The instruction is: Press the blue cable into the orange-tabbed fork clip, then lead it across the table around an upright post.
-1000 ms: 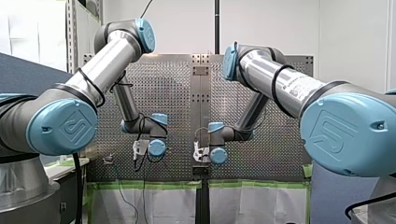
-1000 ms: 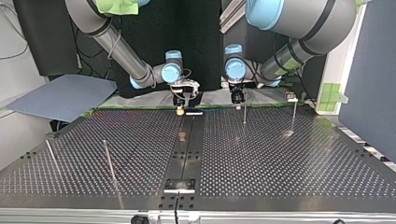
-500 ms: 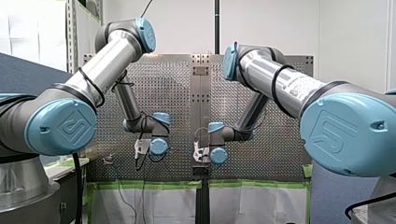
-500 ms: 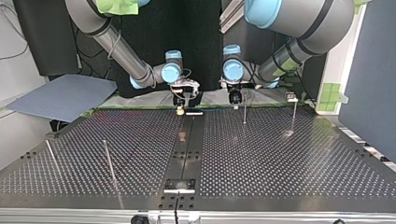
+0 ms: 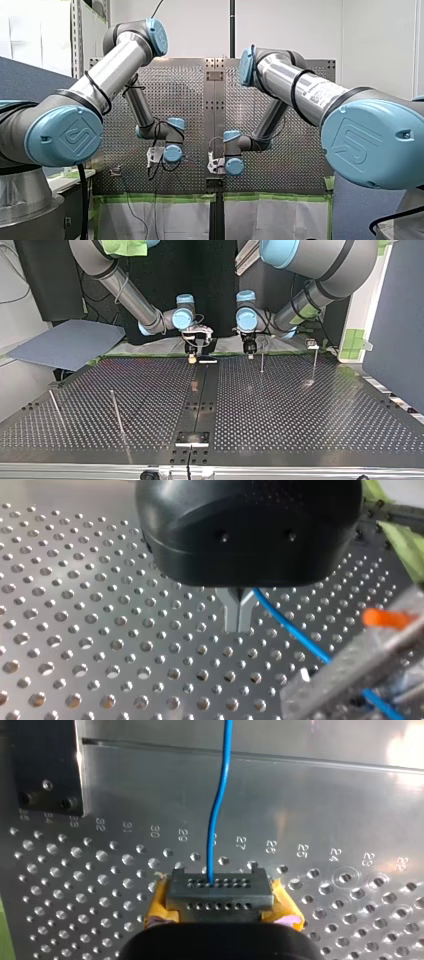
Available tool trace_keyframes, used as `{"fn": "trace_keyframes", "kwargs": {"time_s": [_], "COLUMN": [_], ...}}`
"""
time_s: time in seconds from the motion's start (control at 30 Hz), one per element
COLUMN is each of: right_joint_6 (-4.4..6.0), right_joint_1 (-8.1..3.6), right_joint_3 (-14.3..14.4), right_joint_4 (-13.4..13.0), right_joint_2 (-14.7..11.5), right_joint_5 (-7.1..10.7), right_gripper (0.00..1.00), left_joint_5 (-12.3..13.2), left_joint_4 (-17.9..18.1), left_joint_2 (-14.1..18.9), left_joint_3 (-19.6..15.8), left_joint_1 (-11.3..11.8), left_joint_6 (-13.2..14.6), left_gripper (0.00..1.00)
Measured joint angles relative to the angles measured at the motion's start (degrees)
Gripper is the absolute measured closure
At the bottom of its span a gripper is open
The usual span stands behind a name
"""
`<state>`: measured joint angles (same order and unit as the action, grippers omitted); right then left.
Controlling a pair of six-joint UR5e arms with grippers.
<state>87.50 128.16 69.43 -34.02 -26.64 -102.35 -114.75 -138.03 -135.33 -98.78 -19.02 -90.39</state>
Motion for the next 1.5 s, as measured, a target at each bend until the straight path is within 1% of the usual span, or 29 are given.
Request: {"fn": "trace_keyframes", "kwargs": {"time_s": [0.1, 0.2, 0.27, 0.43, 0.53, 0.67, 0.8, 0.97, 1.23, 1.33, 1.5], "right_joint_6": [-0.57, -0.85, -0.93, -0.97, -1.02, -1.06, -0.94, -0.56, -0.09, 0.04, 0.21], "right_joint_1": [-0.09, -0.12, -0.1, 0.17, 0.3, 0.39, 0.49, 0.59, 0.71, 0.75, 0.86], "right_joint_3": [-0.05, -0.04, -0.03, -0.03, -0.02, 0.03, 0.05, 0.05, 0.06, 0.06, 0.03], "right_joint_4": [0.76, 1.71, 2.49, 4.85, 6.42, 8.33, 10.37, 12.7, 16.23, 16.95, 17.28], "right_joint_2": [-0.85, -2.01, -2.84, -5.24, -6.81, -8.73, -10.78, -13.11, -16.73, -18.21, -20.61], "right_joint_5": [-0.01, -0.01, -0.01, 0.0, 0.02, 0.03, 0.04, 0.01, 0.03, 0.04, 0.04], "right_gripper": [1.0, 1.0, 1.0, 1.0, 1.0, 1.0, 1.0, 1.0, 1.0, 1.0, 1.0], "left_joint_5": [0.48, 0.63, 0.41, -1.34, -1.87, -2.28, -2.74, -3.16, -3.29, -3.58, -4.57], "left_joint_4": [-1.21, -2.69, -3.74, -5.83, -7.28, -9.38, -11.34, -13.56, -14.37, -15.01, -16.15], "left_joint_2": [0.38, 1.46, 2.5, 5.19, 6.8, 8.95, 10.9, 13.25, 17.37, 18.85, 21.35], "left_joint_3": [0.53, 0.79, 0.86, 0.87, 0.88, 0.88, 0.89, 0.89, 1.03, 1.38, 1.64], "left_joint_1": [-0.39, -1.13, -2.02, -4.59, -6.16, -7.31, -7.7, -7.6, -7.33, -7.19, -7.05], "left_joint_6": [0.48, 0.66, 0.5, -1.34, -2.45, -2.93, -3.26, -4.22, -4.84, -4.98, -5.17], "left_gripper": [1.0, 1.0, 1.0, 1.0, 1.0, 1.0, 1.0, 1.0, 1.0, 1.0, 1.0]}}
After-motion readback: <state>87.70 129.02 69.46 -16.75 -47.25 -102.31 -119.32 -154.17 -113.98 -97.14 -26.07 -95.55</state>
